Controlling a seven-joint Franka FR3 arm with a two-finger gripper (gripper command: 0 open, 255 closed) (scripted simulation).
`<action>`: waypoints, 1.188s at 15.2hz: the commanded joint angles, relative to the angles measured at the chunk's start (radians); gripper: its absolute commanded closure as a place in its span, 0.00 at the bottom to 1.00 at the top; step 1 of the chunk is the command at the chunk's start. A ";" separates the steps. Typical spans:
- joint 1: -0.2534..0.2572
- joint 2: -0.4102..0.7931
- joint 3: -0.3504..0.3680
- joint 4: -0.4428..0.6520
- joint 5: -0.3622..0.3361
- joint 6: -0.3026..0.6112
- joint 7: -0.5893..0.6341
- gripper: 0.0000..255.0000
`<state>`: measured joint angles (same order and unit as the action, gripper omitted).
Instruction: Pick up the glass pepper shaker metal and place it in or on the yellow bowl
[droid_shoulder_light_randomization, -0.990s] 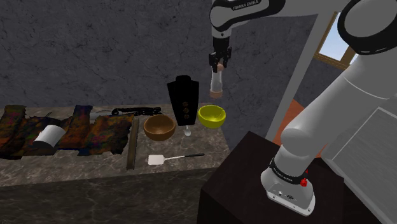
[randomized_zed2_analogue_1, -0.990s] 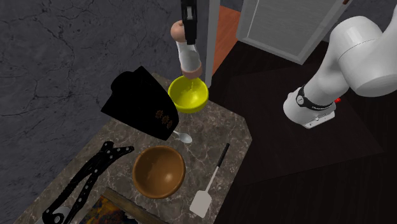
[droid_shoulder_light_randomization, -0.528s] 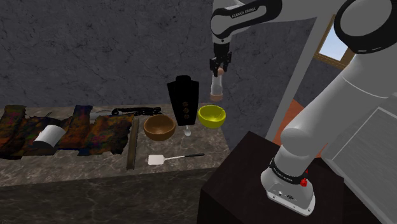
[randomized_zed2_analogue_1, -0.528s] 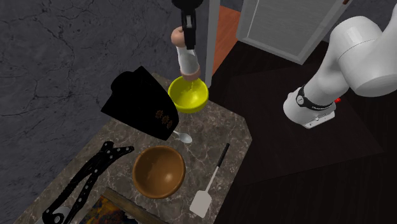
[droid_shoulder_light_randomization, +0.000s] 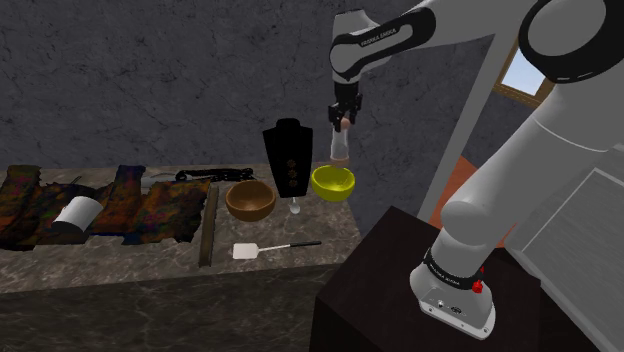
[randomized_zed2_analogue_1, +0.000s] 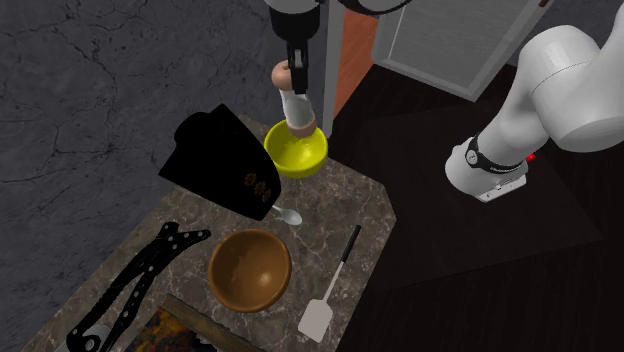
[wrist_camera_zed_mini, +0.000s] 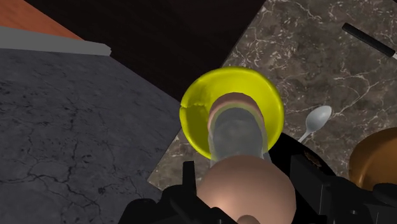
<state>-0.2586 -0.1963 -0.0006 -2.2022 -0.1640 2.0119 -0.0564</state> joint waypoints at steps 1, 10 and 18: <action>0.000 0.008 0.000 -0.020 -0.002 0.028 0.005 1.00; -0.003 0.054 -0.002 -0.096 -0.015 0.150 0.025 1.00; -0.004 0.065 -0.002 -0.109 -0.018 0.174 0.029 1.00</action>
<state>-0.2625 -0.1309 -0.0025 -2.3115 -0.1817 2.1854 -0.0272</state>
